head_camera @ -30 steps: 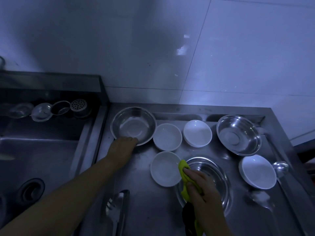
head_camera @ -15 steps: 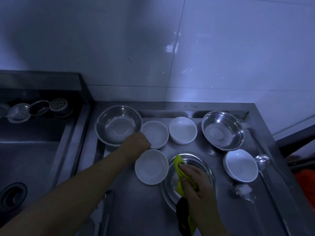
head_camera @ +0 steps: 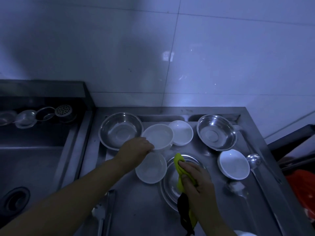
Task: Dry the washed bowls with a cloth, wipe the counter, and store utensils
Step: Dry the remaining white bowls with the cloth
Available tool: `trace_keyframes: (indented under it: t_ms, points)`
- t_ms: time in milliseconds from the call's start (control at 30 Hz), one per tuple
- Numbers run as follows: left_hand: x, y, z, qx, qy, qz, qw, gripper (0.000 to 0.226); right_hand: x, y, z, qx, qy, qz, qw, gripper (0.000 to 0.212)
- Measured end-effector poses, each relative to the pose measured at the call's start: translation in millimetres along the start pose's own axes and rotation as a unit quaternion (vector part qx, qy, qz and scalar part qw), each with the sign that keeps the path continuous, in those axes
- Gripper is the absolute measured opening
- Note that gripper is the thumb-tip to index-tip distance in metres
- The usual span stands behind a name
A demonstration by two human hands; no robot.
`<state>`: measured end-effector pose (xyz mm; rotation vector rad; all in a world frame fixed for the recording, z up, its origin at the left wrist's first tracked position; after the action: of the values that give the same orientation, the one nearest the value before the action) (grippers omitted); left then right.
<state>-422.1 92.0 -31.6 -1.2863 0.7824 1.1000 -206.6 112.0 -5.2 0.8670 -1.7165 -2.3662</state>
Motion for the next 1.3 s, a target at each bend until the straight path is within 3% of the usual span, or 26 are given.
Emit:
trace_keyframes:
  t_ms: [133, 200, 300, 367, 467, 500, 600, 667, 700, 733, 800, 833, 900, 967, 1067, 1200, 1300]
  points:
    - [-27.4, -23.2, -37.7, 0.105, -0.009, 0.032, 0.994, 0.023, -5.4, 36.4, 12.0, -0.129, -0.007, -0.11, 0.985, 0.035]
    - [-43.3, -36.8, -61.5, 0.163, -0.019, 0.059, 0.985, 0.021, -2.2, 59.5, 12.6, -0.228, 0.037, -0.211, 0.95, 0.032]
    - [-70.3, -53.8, -92.5, 0.227, -0.054, 0.111, 0.966, 0.025, 13.0, 84.4, -3.0, -0.356, 0.179, -0.381, 0.834, 0.05]
    - [-86.1, -63.8, -113.3, 0.264, -0.063, 0.135, 0.953, 0.017, 24.0, 93.5, -21.2, -0.38, 0.248, -0.466, 0.76, 0.053]
    - [-110.0, -78.5, -139.5, 0.281, -0.059, 0.149, 0.946, 0.01, 33.5, 111.8, -45.7, -0.427, 0.224, -0.465, 0.743, 0.012]
    - [-119.3, -82.2, -146.0, 0.278, -0.065, 0.151, 0.946, 0.01, 34.9, 118.1, -51.4, -0.437, 0.202, -0.456, 0.748, 0.009]
    - [-143.6, -83.2, -164.9, 0.205, -0.125, 0.118, 0.964, 0.025, 36.0, 136.3, -65.1, -0.464, 0.109, -0.44, 0.761, 0.017]
    - [-154.2, -77.5, -180.1, 0.07, -0.162, 0.011, 0.984, 0.054, 34.9, 152.5, -71.8, -0.469, 0.043, -0.426, 0.772, 0.019]
    - [-159.9, -75.8, -188.3, -0.015, -0.164, -0.097, 0.982, 0.06, 35.0, 161.5, -74.5, -0.47, 0.014, -0.423, 0.775, 0.019]
    - [-164.2, -77.0, -193.6, -0.094, -0.154, -0.232, 0.956, 0.055, 36.3, 171.3, -77.7, -0.469, -0.012, -0.421, 0.776, 0.019]
    - [-161.8, -82.4, -195.2, -0.18, -0.12, -0.476, 0.853, 0.037, 42.7, 191.1, -86.2, -0.465, -0.055, -0.419, 0.778, 0.019]
    - [-160.8, -83.5, -194.2, -0.192, -0.119, -0.533, 0.816, 0.031, 47.9, 200.5, -91.7, -0.464, -0.07, -0.417, 0.778, 0.018]
    - [-170.7, -85.1, -192.1, -0.191, -0.151, -0.562, 0.791, 0.02, 59.5, 216.6, -102.3, -0.461, -0.091, -0.411, 0.781, 0.015]
    - [-186.9, -88.2, -192.8, -0.161, -0.182, -0.546, 0.802, 0.021, 69.0, 227.1, -109.9, -0.455, -0.11, -0.4, 0.788, 0.011]
    - [-214.9, -87.9, -195.4, -0.105, -0.225, -0.435, 0.865, 0.03, 75.2, 235.9, -115.4, -0.47, -0.122, -0.377, 0.789, 0.01]
    - [-254.8, -94.9, -195.1, -0.022, -0.202, -0.252, 0.946, 0.036, 59.9, 243.1, -110.4, -0.557, -0.111, -0.398, 0.72, 0.014]
    - [-279.5, -100.1, -186.7, 0.009, -0.157, -0.114, 0.981, 0.043, 40.5, 247.8, -97.3, -0.569, -0.077, -0.447, 0.686, 0.04]
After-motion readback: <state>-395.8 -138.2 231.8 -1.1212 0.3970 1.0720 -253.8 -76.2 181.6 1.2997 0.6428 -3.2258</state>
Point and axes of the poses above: each hand's wrist, its own z-axis towards the middle knuckle, its own x-axis out of the palm, y = z × x, the point moved 4 cm from there along z, towards the middle knuckle, and after that the axes turned 6 degrees about -x, right-handed, at the moved point
